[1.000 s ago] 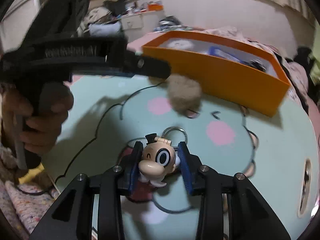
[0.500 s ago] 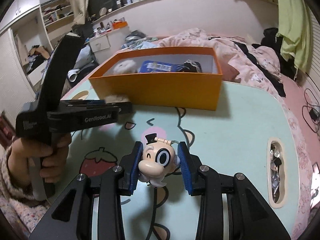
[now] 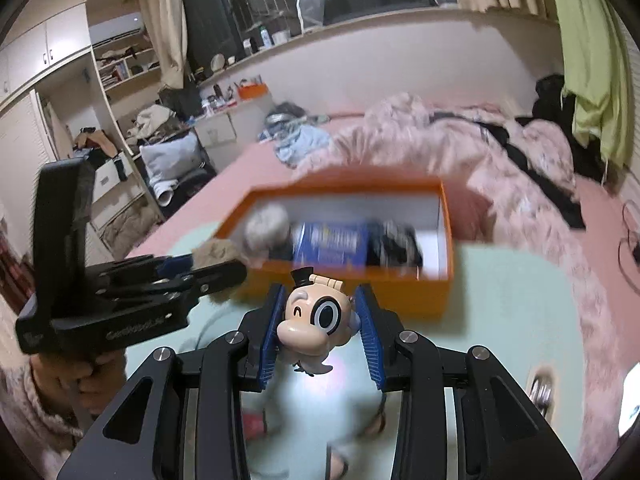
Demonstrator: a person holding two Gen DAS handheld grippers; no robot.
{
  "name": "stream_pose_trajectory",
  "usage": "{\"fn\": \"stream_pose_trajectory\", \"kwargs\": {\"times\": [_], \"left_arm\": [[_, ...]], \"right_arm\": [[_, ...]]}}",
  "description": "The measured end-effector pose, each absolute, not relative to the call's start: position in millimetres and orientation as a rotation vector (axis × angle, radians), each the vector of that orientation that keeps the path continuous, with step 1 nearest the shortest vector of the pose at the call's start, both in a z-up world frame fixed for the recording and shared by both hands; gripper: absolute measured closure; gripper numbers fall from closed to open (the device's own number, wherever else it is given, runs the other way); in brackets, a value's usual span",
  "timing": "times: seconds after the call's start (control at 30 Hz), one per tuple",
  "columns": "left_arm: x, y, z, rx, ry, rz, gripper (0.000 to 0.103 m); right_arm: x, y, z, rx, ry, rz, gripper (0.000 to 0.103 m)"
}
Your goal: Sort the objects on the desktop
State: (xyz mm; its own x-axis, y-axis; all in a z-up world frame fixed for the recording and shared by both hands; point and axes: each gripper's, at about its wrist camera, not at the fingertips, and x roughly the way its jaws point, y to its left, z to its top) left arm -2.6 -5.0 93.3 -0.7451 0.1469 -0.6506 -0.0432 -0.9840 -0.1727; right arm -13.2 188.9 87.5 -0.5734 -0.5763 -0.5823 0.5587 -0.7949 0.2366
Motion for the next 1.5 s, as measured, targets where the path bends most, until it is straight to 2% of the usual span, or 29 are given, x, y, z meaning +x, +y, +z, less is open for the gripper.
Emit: {"fn": "stream_pose_trajectory", "kwargs": {"times": [0.13, 0.2, 0.27, 0.3, 0.33, 0.47, 0.53, 0.73, 0.93, 1.33, 1.4, 1.43, 1.47, 1.5], "left_arm": [[-28, -11, 93, -1.104, -0.204, 2.856, 0.064], [-42, -14, 85, -1.149, -0.216, 2.846, 0.06], [-48, -15, 75, -1.202, -0.22, 2.827, 0.035], [-51, -17, 70, -1.234, -0.209, 2.841, 0.033], [-54, -19, 66, -1.253, -0.188, 2.866, 0.03], [-53, -20, 63, -1.208, -0.131, 2.888, 0.025], [-51, -23, 65, -1.188, -0.169, 2.886, 0.025], [-34, -28, 83, -1.081, -0.215, 2.917, 0.022], [-2, -29, 87, -1.067, -0.168, 2.906, 0.017], [15, -16, 8, -1.393, -0.085, 2.818, 0.015], [15, -16, 5, -1.401, -0.065, 2.842, 0.012], [14, -15, 4, -1.412, -0.051, 2.847, 0.008], [13, -13, 2, -1.438, -0.029, 2.852, 0.0], [12, -11, -1, -1.476, 0.0, 2.85, 0.0]], "right_arm": [[-41, 173, 99, 0.865, -0.06, -2.337, 0.066], [-51, 162, 97, 0.88, -0.033, -2.356, 0.065], [-61, 153, 89, 0.915, -0.017, -2.364, 0.065], [-67, 149, 82, 0.95, -0.016, -2.363, 0.064], [-71, 146, 77, 0.981, -0.014, -2.364, 0.058], [-78, 143, 63, 1.008, 0.011, -2.404, 0.038], [-76, 147, 64, 0.984, -0.005, -2.416, 0.035], [-66, 156, 80, 0.933, -0.025, -2.464, 0.034], [-38, 175, 90, 0.921, -0.044, -2.501, 0.031], [-9, 190, 32, 1.16, 0.003, -2.552, 0.029], [-9, 189, 26, 1.185, 0.004, -2.554, 0.029], [-10, 189, 23, 1.202, 0.009, -2.557, 0.029], [-12, 188, 19, 1.225, 0.013, -2.56, 0.029], [-13, 187, 14, 1.254, 0.018, -2.557, 0.029]]}}
